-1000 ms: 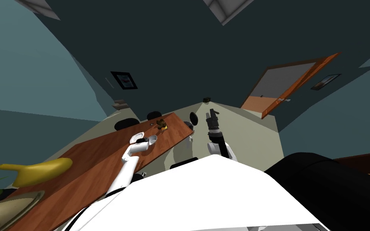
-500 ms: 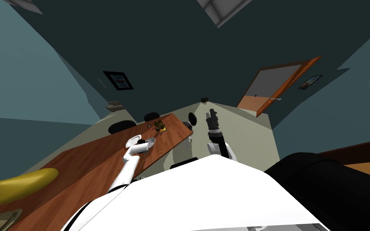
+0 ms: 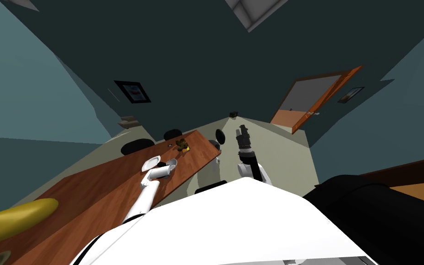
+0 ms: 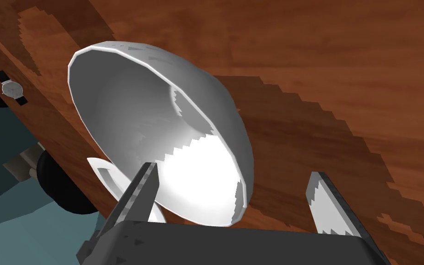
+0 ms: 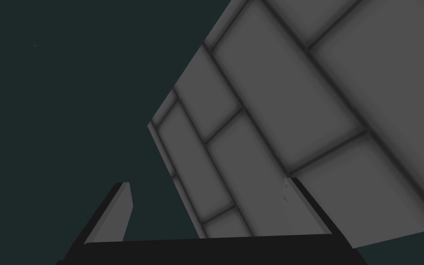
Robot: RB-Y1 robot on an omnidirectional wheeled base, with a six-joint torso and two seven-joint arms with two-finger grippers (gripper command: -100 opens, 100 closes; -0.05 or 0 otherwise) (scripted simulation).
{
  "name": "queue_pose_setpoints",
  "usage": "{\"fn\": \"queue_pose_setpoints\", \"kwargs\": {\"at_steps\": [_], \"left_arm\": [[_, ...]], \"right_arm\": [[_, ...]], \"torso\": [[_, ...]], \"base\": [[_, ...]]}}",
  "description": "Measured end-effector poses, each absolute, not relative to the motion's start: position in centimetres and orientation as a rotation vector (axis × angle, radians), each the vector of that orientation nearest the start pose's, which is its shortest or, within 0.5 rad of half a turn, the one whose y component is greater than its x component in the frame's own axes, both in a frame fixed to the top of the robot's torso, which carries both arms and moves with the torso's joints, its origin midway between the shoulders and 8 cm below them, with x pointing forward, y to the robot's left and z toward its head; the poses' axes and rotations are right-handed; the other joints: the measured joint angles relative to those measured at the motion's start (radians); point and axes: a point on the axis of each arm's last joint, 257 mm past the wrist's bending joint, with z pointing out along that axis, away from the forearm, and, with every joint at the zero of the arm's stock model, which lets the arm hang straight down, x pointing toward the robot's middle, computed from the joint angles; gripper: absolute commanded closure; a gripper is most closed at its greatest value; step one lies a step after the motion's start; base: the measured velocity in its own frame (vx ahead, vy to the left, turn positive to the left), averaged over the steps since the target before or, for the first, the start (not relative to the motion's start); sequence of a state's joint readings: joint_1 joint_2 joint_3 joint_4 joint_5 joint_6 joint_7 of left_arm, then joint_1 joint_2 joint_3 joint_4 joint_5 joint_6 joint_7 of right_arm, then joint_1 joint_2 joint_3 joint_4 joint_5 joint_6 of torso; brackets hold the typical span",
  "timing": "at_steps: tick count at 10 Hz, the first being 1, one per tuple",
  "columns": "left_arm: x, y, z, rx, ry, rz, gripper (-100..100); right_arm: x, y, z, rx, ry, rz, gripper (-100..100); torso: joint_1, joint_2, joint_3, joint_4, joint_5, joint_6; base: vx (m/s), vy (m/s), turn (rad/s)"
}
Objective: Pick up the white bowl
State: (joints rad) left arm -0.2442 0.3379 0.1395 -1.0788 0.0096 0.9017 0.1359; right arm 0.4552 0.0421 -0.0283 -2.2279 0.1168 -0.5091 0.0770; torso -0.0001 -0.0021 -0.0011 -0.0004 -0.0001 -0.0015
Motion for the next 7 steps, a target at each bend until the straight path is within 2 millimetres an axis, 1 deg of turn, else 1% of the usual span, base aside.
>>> {"fn": "queue_pose_setpoints", "kwargs": {"at_steps": [3,4,7], "left_arm": [[43.48,45.81,-47.21,-2.029,1.635,-0.163,-100],[43.51,45.82,-47.23,-2.028,1.634,-0.164,100],[43.61,45.79,-47.16,-2.028,1.632,-0.168,100]], "right_arm": [[35.65,-27.56,1.7,0.586,0.665,1.145,0],[35.65,-27.56,1.7,0.586,0.665,1.145,0],[35.65,-27.56,1.7,0.586,0.665,1.145,0]], "torso": [[0.0,0.0,0.0,0.0,0.0,0.0],[0.0,0.001,0.0,0.0,0.0,0.0],[0.0,0.001,0.0,0.0,0.0,0.0]], "base": [[0.025,-0.002,-0.021],[0.0,0.0,0.0],[-0.001,-0.001,0.004]]}}
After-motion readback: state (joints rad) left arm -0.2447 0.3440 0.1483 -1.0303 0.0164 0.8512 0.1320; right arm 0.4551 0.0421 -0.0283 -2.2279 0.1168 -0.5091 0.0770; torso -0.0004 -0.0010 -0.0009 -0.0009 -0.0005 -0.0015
